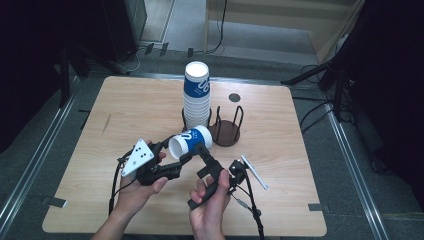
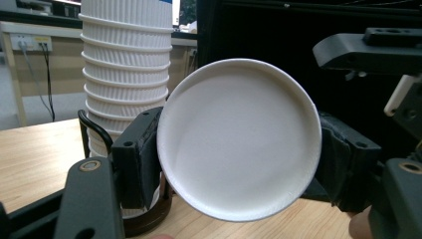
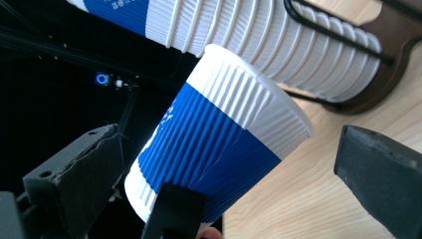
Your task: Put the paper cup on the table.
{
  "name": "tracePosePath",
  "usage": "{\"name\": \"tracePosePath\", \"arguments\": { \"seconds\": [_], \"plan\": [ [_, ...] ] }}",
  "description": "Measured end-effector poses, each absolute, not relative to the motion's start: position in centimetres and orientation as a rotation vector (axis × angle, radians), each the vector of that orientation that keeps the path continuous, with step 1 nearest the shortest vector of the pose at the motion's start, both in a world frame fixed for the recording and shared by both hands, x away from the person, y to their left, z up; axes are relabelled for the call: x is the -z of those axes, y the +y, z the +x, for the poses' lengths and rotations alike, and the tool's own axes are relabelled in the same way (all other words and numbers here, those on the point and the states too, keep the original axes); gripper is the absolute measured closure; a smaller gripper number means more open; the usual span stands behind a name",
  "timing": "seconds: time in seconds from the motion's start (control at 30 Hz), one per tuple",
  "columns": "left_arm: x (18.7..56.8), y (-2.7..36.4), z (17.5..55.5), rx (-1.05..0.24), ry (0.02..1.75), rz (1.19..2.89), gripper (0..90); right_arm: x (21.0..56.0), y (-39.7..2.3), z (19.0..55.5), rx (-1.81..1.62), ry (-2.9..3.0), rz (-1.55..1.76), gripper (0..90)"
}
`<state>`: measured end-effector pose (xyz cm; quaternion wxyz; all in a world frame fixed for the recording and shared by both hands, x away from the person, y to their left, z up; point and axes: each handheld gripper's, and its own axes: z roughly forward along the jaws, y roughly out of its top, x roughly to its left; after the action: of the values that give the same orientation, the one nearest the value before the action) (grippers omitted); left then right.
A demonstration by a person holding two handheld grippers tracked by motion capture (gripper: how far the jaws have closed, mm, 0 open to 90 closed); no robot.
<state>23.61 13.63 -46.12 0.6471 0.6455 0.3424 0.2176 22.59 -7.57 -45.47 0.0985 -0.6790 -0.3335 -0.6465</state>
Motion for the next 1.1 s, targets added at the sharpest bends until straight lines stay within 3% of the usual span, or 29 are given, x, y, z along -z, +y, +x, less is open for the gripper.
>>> {"name": "tracePosePath", "arguments": {
  "seconds": [1.1],
  "plan": [
    [46.5,12.7,23.2,-0.492,0.736,1.47,29.3,47.4,-7.0,26.3,1.712,-0.646,-1.893,0.1]
  ]
}}
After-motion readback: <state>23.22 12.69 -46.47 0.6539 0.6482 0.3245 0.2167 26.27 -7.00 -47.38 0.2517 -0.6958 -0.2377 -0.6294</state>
